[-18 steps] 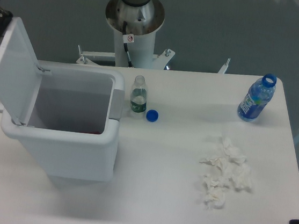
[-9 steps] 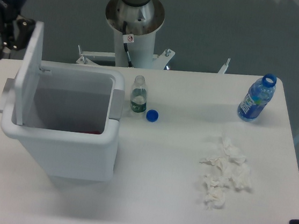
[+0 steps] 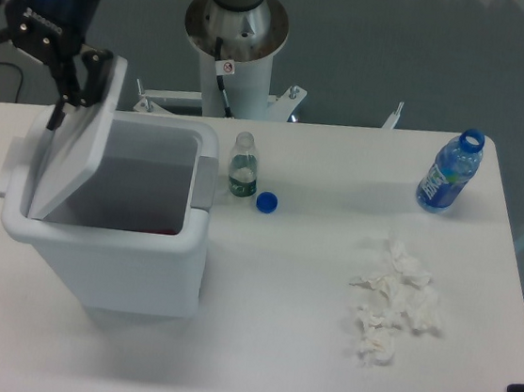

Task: Close the trash can
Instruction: 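Push the white lid forward and down over the can opening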

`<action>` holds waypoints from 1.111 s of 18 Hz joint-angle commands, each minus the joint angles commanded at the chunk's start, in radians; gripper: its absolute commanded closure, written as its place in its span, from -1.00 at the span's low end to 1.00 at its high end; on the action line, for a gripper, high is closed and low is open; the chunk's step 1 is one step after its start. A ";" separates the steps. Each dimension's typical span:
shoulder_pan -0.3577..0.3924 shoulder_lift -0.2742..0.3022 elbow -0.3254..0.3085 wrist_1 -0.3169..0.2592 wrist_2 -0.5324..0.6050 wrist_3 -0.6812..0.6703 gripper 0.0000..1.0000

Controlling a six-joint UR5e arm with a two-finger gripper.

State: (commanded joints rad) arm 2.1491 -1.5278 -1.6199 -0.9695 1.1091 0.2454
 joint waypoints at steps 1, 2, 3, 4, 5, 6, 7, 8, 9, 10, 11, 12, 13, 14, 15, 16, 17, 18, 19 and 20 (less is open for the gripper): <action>0.008 0.000 0.000 -0.002 0.002 0.002 -1.00; 0.020 0.002 0.000 -0.002 0.008 0.002 -1.00; 0.023 0.000 0.000 -0.002 0.020 0.008 -1.00; 0.025 -0.003 -0.002 -0.003 0.037 0.020 -1.00; 0.035 -0.003 -0.009 -0.002 0.046 0.028 -1.00; 0.046 -0.002 -0.018 0.000 0.046 0.035 -1.00; 0.049 -0.003 -0.024 -0.002 0.046 0.041 -1.00; 0.051 -0.003 -0.031 0.000 0.046 0.046 -1.00; 0.058 -0.005 -0.032 0.000 0.046 0.054 -1.00; 0.067 -0.005 -0.034 0.000 0.045 0.054 -1.00; 0.069 -0.006 -0.035 0.000 0.045 0.055 -1.00; 0.074 -0.006 -0.034 0.002 0.046 0.055 -1.00; 0.078 -0.006 -0.034 0.000 0.046 0.055 -1.00; 0.081 -0.006 -0.034 0.000 0.046 0.055 -1.00; 0.086 -0.006 -0.035 0.000 0.046 0.055 -1.00; 0.086 -0.008 -0.034 -0.002 0.046 0.055 -1.00; 0.087 -0.008 -0.035 -0.002 0.048 0.058 -1.00; 0.092 -0.008 -0.035 -0.002 0.048 0.064 -1.00; 0.103 -0.009 -0.035 -0.003 0.049 0.071 -1.00; 0.107 -0.009 -0.037 -0.005 0.049 0.080 -1.00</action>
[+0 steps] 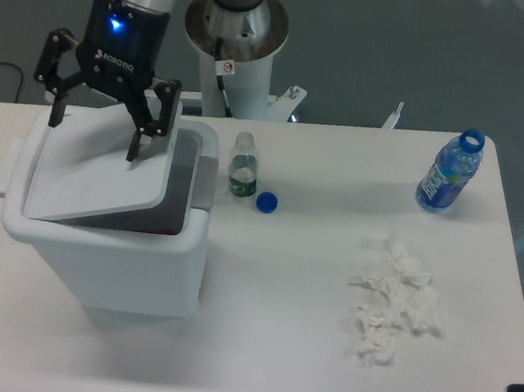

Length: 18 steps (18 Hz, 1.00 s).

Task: Close the trash can
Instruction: 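Push the white lid forward and down over the can opening, then press the gripper down on the lid to seat it shut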

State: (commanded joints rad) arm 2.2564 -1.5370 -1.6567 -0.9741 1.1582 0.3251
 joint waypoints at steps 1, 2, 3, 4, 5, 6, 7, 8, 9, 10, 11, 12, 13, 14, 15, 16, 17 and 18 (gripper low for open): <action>0.000 0.000 -0.005 0.002 0.000 0.005 -1.00; 0.000 0.000 -0.006 0.000 0.000 0.008 -1.00; 0.000 -0.002 -0.006 0.000 0.000 0.008 -1.00; 0.003 -0.002 -0.006 0.000 0.002 0.008 -1.00; 0.006 -0.003 -0.008 0.000 0.002 0.008 -1.00; 0.014 -0.012 -0.008 0.000 0.002 0.012 -1.00; 0.015 -0.015 -0.008 -0.002 0.002 0.021 -1.00; 0.015 -0.018 -0.008 -0.002 0.006 0.023 -1.00; 0.015 -0.024 -0.011 -0.002 0.015 0.025 -1.00; 0.017 -0.029 -0.011 -0.002 0.021 0.025 -1.00; 0.017 -0.031 -0.011 -0.002 0.023 0.025 -1.00; 0.017 -0.032 -0.011 0.000 0.025 0.025 -1.00; 0.018 -0.032 -0.011 0.000 0.023 0.025 -1.00; 0.021 -0.035 -0.011 0.000 0.025 0.026 -1.00; 0.022 -0.035 -0.011 -0.002 0.025 0.026 -1.00; 0.022 -0.035 -0.011 -0.002 0.028 0.026 -1.00; 0.022 -0.035 -0.014 -0.002 0.029 0.026 -1.00; 0.023 -0.043 -0.014 -0.002 0.029 0.026 -1.00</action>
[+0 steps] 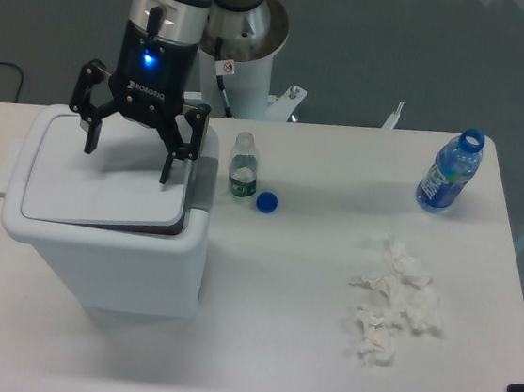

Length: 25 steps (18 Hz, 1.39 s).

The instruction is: Close the trash can

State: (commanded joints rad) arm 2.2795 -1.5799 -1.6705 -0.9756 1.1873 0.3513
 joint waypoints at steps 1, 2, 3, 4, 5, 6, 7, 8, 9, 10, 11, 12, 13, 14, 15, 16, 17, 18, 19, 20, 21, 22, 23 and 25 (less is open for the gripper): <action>0.000 -0.003 0.000 0.000 0.000 0.000 -1.00; 0.000 -0.008 0.000 0.000 0.002 0.000 -1.00; 0.002 -0.011 0.003 0.000 0.000 0.000 -1.00; 0.002 -0.011 0.000 0.000 0.002 -0.002 -1.00; 0.005 -0.012 0.000 0.002 0.000 -0.002 -1.00; 0.005 -0.012 0.000 0.000 0.000 -0.002 -1.00; 0.005 -0.012 0.000 0.000 0.000 -0.002 -1.00; 0.005 -0.014 0.000 0.000 0.000 -0.002 -1.00; 0.006 -0.017 0.000 0.000 0.000 -0.002 -1.00; 0.006 -0.018 0.000 0.002 0.000 -0.002 -1.00; 0.006 -0.018 0.000 0.000 0.000 -0.002 -1.00; 0.006 -0.018 0.000 0.002 0.000 -0.002 -1.00; 0.006 -0.018 0.003 0.002 0.000 0.000 -1.00; 0.006 -0.018 0.003 0.002 0.000 -0.002 -1.00; 0.012 -0.018 0.000 0.002 0.000 0.000 -1.00; 0.012 -0.018 0.000 0.002 0.000 -0.002 -1.00; 0.012 -0.018 0.000 0.002 0.000 0.000 -1.00; 0.012 -0.018 0.003 0.002 0.000 0.000 -1.00; 0.012 -0.018 0.000 0.002 0.000 -0.002 -1.00; 0.012 -0.018 0.000 0.002 0.000 0.000 -1.00; 0.012 -0.018 0.000 0.002 0.000 -0.002 -1.00; 0.012 -0.020 0.000 0.000 0.000 0.000 -1.00; 0.012 -0.018 0.000 0.000 0.000 0.000 -1.00; 0.012 -0.022 -0.003 0.002 0.000 0.000 -1.00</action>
